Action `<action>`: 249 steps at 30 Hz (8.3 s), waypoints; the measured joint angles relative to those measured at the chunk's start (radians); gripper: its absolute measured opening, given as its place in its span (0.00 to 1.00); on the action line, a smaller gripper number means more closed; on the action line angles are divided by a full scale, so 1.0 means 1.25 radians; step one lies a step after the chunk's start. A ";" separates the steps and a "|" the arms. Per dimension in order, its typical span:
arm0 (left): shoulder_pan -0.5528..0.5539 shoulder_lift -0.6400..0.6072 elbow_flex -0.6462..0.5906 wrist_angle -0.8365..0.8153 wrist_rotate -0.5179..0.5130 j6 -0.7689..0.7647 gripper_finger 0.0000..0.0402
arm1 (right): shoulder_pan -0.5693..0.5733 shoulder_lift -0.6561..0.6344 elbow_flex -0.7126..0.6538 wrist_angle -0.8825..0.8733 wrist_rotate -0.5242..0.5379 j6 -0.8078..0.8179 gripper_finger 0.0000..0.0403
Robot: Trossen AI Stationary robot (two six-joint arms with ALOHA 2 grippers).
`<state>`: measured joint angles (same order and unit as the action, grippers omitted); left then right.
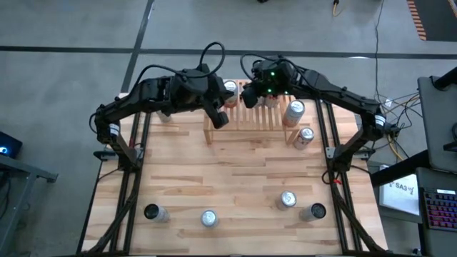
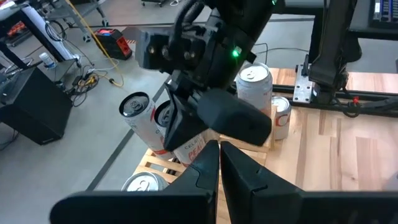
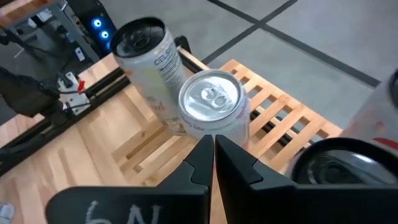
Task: Place canned beverage on shelf
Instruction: Put the left white soda can on the shelf aligned with the other white soda can
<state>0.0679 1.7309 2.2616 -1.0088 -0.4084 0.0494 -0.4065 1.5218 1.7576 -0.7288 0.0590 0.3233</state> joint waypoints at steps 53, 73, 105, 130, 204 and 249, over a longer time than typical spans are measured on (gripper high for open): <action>-0.010 0.001 -0.064 0.058 -0.001 -0.008 0.00 | -0.002 -0.127 0.000 -0.083 0.058 0.056 0.02; 0.004 0.028 -0.251 0.291 0.000 0.008 0.00 | -0.005 -0.152 0.000 -0.169 0.072 0.020 0.02; 0.072 0.162 -0.225 0.314 -0.115 0.054 0.00 | -0.105 -0.131 0.000 -0.173 0.101 -0.056 0.02; 0.115 0.164 -0.217 0.335 -0.128 0.073 0.00 | -0.127 -0.127 0.000 -0.170 0.101 -0.156 0.02; 0.127 0.233 -0.109 0.277 -0.128 0.067 0.00 | -0.159 -0.066 -0.004 -0.139 -0.026 -0.129 0.02; 0.114 0.248 -0.107 0.237 -0.125 0.031 0.00 | -0.264 -0.076 0.030 -0.195 -0.265 0.047 0.02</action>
<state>0.2104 2.0415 2.1277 -0.7121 -0.5652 0.0878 -0.7368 1.4265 1.7954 -0.9724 -0.2728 0.3817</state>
